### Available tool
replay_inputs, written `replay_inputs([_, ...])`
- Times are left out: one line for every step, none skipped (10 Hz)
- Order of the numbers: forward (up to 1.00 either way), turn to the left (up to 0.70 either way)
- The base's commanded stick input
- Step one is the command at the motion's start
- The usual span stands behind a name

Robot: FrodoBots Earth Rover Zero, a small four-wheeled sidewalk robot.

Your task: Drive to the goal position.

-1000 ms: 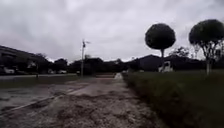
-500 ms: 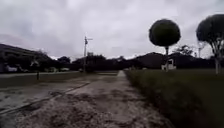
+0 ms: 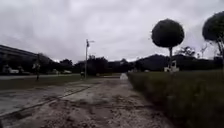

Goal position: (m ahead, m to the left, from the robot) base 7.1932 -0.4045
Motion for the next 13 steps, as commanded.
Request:
replay_inputs([0.50, 0.00])
replay_inputs([0.50, 0.00])
replay_inputs([0.50, -0.08])
replay_inputs([0.50, -0.50])
replay_inputs([0.50, -0.50])
replay_inputs([0.50, -0.14])
replay_inputs([0.50, 0.00])
replay_inputs([0.50, 0.00])
replay_inputs([0.50, 0.00])
replay_inputs([0.50, 0.00])
replay_inputs([0.50, 0.00])
replay_inputs([0.50, 0.00])
replay_inputs([0.50, 0.00])
